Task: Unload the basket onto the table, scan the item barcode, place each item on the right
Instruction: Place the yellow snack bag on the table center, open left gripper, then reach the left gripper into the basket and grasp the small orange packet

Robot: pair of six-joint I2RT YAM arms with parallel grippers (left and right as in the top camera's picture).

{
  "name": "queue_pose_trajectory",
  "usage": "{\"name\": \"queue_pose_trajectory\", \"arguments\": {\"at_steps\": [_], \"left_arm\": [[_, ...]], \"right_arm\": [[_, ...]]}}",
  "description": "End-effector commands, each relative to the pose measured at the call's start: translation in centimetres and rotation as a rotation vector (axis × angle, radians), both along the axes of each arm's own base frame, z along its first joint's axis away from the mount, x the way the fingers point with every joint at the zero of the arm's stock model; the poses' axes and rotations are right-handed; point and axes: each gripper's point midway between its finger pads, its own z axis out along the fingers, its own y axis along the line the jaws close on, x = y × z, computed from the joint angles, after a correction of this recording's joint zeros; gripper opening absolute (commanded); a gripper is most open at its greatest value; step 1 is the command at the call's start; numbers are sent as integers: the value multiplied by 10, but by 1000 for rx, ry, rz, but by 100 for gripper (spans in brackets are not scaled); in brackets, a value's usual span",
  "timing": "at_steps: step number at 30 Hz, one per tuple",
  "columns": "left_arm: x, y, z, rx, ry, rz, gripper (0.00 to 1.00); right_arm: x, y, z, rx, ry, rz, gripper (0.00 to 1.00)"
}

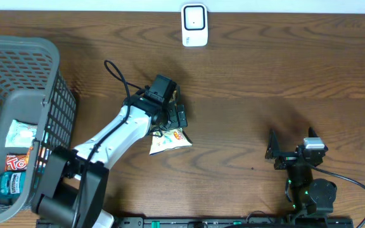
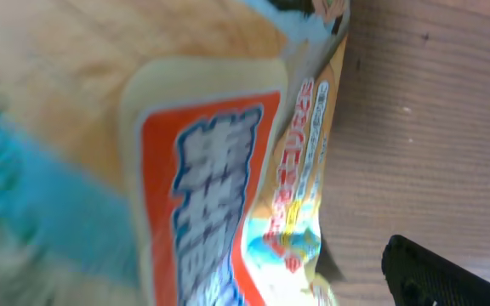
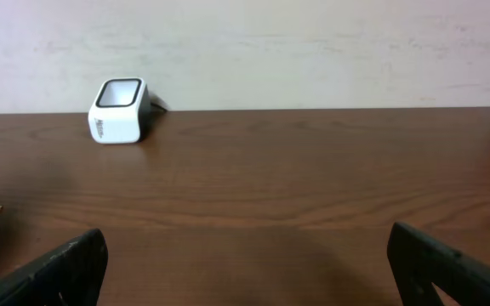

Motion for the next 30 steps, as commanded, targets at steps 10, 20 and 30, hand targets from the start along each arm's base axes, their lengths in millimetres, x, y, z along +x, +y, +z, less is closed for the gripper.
{"name": "queue_pose_trajectory", "arguments": {"at_steps": [10,20,30], "left_arm": [[22,46,178,1,-459,23,98],[-18,243,248,161,-546,662,98],[-65,340,192,47,-278,1114,98]], "right_arm": [[0,1,-1,-5,0,2,99],[0,1,-1,-5,0,2,99],[0,1,-1,-5,0,2,99]]}}
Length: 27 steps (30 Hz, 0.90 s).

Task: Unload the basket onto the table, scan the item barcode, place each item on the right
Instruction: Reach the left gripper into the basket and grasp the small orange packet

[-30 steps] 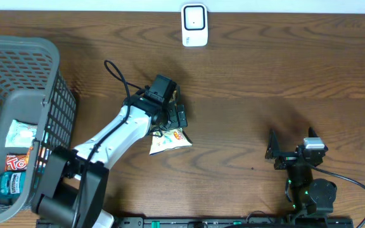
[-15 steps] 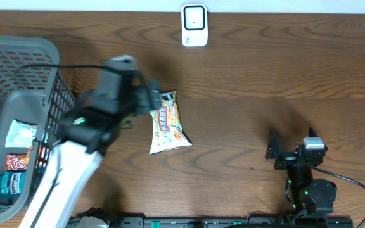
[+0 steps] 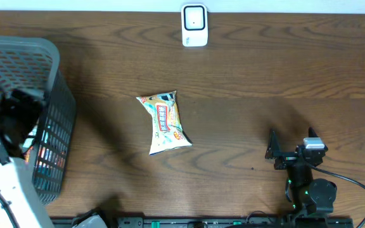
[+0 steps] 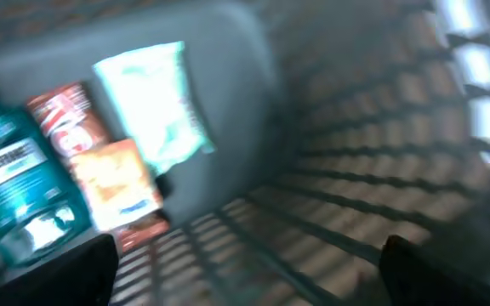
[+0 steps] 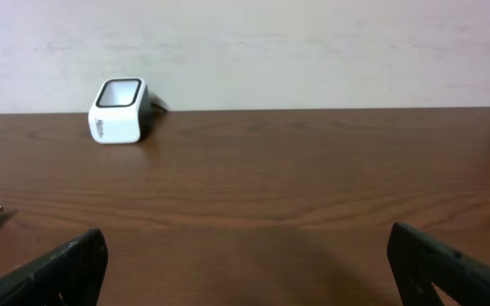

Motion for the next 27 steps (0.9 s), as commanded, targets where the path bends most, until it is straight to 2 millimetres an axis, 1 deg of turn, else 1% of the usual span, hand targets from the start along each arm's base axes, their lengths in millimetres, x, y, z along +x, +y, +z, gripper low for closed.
{"name": "queue_pose_trajectory", "arguments": {"at_steps": [1,2,5,6,12,13,14,17,21,23,27], "left_arm": [[-13,20,-26,-122,56,127,98],[-16,24,-34,-140,81,143,98],[-25,32,-66,-220,182,187,98],[-28,35,-80,-255,228,203,98],[-43,42,-138,-401,417,254,99],[-46,44,-153,-435,458,263,94],[-49,45,-160,-450,481,271,92],[-56,49,-178,-470,528,291,91],[-55,52,-195,-466,538,270,91],[-55,52,-199,-464,536,270,91],[-52,55,-200,-453,523,270,91]], "right_arm": [[0,1,-1,-5,-1,3,99],[0,1,-1,-5,-1,3,99],[0,1,-1,-5,-1,3,99],[0,1,-1,-5,-1,3,99],[0,1,-1,-5,-1,3,99],[0,1,-1,-5,-1,3,99],[0,1,-1,-5,-1,3,99],[0,1,-1,-5,-1,3,99],[0,1,-1,-5,-1,3,99],[0,1,-1,-5,-1,3,99],[0,1,-1,-5,-1,3,99]]}}
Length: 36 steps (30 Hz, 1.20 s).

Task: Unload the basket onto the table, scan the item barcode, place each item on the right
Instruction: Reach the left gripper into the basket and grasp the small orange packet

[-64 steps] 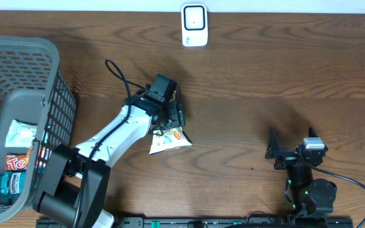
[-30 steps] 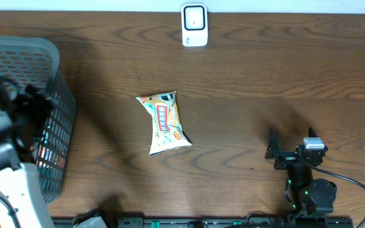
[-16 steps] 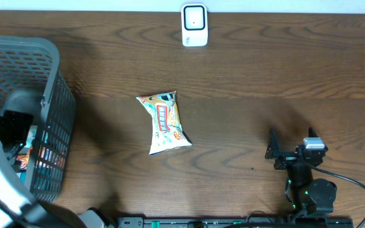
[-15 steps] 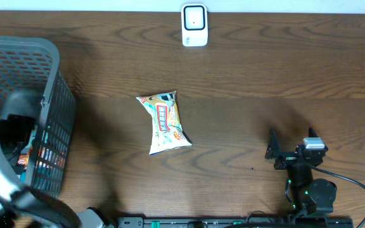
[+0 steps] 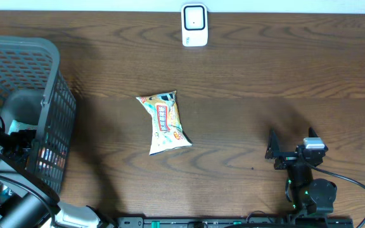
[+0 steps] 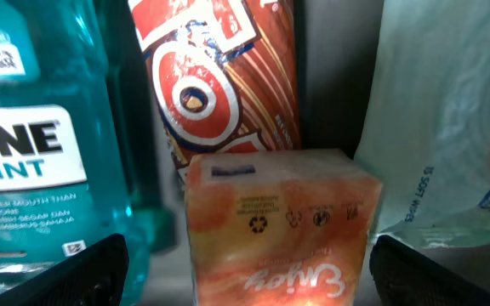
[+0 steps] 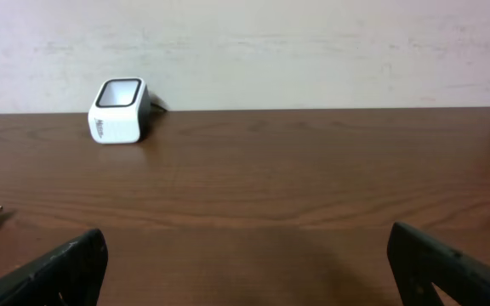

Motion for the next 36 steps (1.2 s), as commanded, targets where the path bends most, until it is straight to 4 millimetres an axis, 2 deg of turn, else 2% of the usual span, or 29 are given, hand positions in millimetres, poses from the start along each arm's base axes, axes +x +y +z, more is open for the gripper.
{"name": "queue_pose_trajectory", "arguments": {"at_steps": [1,7,13,15,21,24,28,31,36], "left_arm": [[-2,3,-3,12,11,-16,91],[4,14,-4,60,-13,-16,89],[1,20,-4,91,9,-17,80],[1,20,-4,91,9,-17,75],[1,19,-4,89,10,-17,52],[1,19,-4,88,11,-17,47],[0,18,-4,85,12,-16,32],[3,16,-3,73,-3,-16,27],[14,16,8,62,-57,-14,25]], "right_arm": [[0,1,-1,-5,-1,3,99],[0,1,-1,-5,-1,3,99],[0,1,-1,-5,-1,3,99],[0,1,-1,-5,-1,3,99],[0,1,-1,-5,-1,3,99],[0,1,-1,-5,-1,3,99],[0,1,-1,-5,-1,3,99],[0,1,-1,-5,-1,3,99],[0,1,-1,-5,-1,3,99]]}}
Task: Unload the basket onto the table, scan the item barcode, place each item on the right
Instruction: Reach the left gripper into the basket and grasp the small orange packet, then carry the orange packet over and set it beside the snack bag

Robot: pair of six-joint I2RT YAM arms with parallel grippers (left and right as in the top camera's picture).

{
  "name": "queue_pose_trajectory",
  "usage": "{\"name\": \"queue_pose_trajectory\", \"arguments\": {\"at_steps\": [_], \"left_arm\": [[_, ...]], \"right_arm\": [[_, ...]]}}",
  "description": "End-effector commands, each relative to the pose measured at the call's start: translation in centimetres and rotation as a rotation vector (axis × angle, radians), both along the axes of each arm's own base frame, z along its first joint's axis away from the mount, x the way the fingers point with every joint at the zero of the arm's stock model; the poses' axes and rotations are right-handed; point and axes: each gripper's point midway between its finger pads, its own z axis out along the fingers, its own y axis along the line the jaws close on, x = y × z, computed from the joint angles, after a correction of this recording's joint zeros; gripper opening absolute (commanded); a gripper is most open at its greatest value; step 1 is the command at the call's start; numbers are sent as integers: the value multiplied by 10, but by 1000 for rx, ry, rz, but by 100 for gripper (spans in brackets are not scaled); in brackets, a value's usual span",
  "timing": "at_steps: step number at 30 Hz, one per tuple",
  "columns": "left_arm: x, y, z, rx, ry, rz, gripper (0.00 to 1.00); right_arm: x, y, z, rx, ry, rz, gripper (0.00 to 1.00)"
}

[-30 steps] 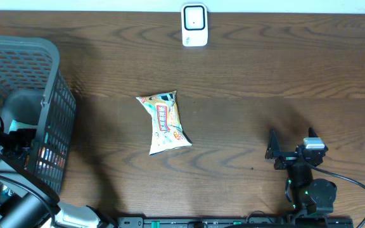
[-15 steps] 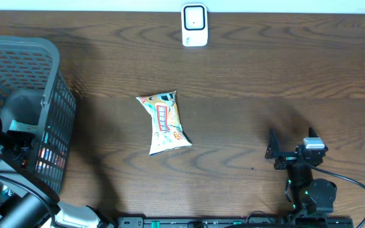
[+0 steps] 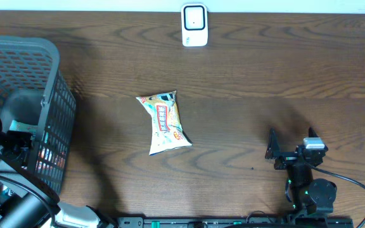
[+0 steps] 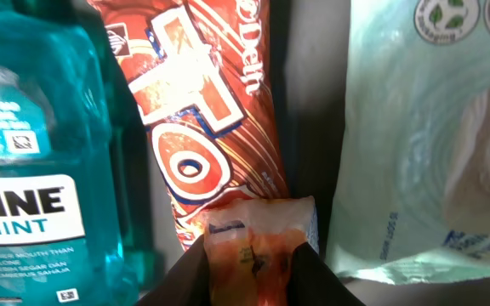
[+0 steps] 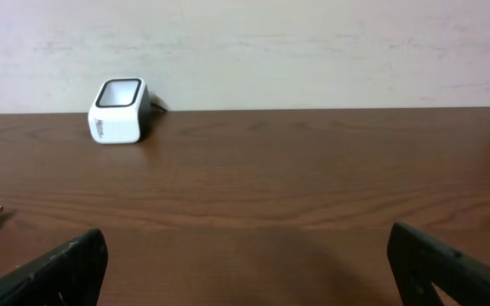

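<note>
Down inside the grey basket [image 3: 56, 107], my left gripper [image 4: 253, 276] is shut on a small orange packet [image 4: 258, 238], which is pinched between the two dark fingers [image 4: 190, 276]. In the overhead view the left gripper [image 3: 18, 149] is partly hidden by the basket wall. The white barcode scanner [image 3: 194, 25] stands at the table's far edge and also shows as the scanner [image 5: 119, 110] in the right wrist view. My right gripper [image 3: 294, 154] rests open near the front right edge, holding nothing.
A teal mouthwash bottle [image 4: 41, 170], a red-brown chocolate pack [image 4: 211, 110] and a pale green wipes pack [image 4: 432, 136] lie around the orange packet in the basket. A yellow snack bag [image 3: 165, 123] lies mid-table.
The left gripper stood open around the orange packet in the basket; now its fingers are shut on it and the packet is squeezed narrower. The right arm has not moved.
First the left gripper was right at the snack bag in the middle of the table. Then the bag lay alone there and the gripper was over the basket. Then it hung open low over the orange packet, and now it grips that packet.
</note>
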Motion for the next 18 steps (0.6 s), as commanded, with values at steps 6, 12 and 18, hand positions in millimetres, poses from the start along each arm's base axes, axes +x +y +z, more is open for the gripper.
{"name": "queue_pose_trajectory", "arguments": {"at_steps": [6,12,18], "left_arm": [[22,5,55,43,-144,-1,25],[25,8,133,209,-309,22,25],[26,-33,234,314,-662,27,25]], "right_arm": [[0,1,-1,-5,-1,3,99],[0,1,-1,-5,-1,3,99],[0,1,-1,-5,-1,3,99]]}}
